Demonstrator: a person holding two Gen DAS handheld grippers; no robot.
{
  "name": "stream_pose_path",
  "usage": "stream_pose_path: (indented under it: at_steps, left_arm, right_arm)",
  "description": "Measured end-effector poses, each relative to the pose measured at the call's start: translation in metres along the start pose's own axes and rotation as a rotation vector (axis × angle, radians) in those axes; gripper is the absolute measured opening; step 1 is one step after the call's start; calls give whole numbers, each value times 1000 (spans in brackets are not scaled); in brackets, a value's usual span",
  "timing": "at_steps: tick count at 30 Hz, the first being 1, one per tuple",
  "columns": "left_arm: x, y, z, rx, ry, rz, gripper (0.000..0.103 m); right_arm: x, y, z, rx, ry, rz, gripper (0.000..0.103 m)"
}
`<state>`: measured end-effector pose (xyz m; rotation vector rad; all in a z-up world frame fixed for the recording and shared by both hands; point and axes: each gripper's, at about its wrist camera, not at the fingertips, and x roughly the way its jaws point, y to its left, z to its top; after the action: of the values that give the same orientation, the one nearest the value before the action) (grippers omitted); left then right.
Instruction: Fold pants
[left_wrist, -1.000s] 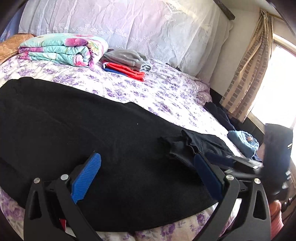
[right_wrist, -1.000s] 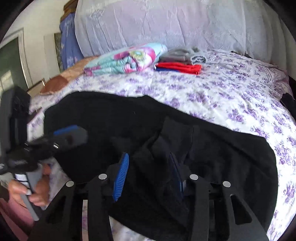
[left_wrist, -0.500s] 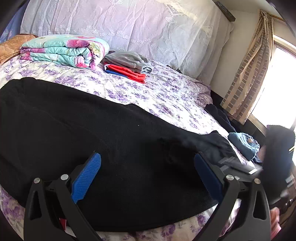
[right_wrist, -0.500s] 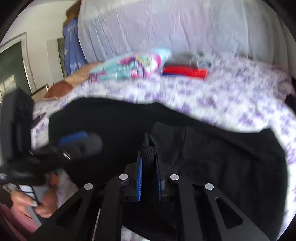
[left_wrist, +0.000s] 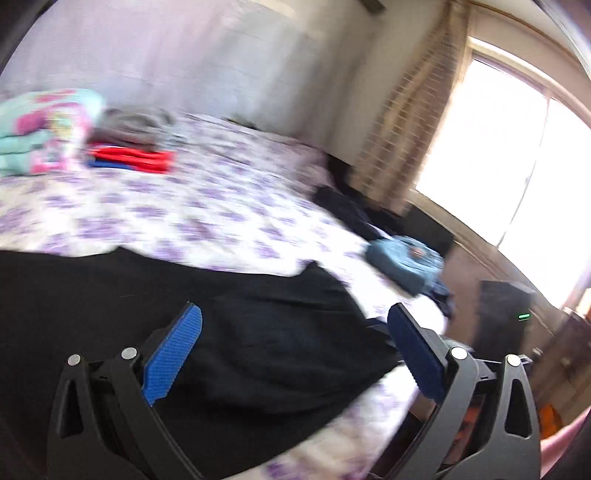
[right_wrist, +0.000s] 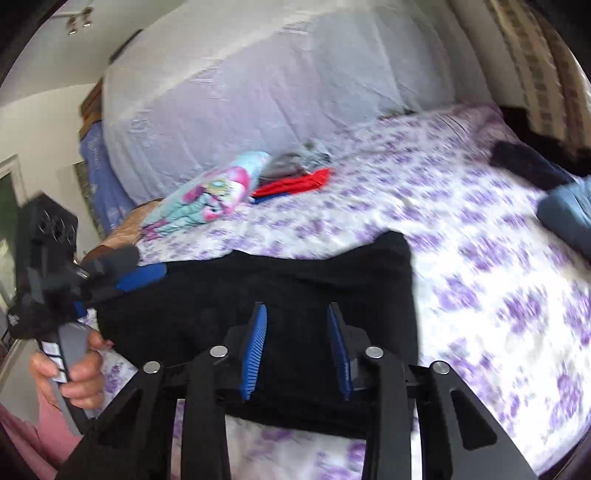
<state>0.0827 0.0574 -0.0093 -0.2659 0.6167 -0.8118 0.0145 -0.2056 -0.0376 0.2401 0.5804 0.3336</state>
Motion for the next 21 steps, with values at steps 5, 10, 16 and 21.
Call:
stream_pose_path:
  at_steps: [5, 10, 16, 21]
  left_arm:
    - [84, 10, -16, -86, 243, 7, 97]
    - [87, 15, -27, -100, 240, 12, 98]
    - [89, 11, -24, -56, 243, 50, 98]
    - [81, 13, -18, -45, 244, 61, 98]
  right_arm:
    - [17, -65, -22, 204, 106, -89, 24]
    - [3, -57, 18, 152, -6, -8, 31]
    - [101, -101, 63, 202, 195, -48, 16]
    - [94, -141, 56, 394, 184, -31, 10]
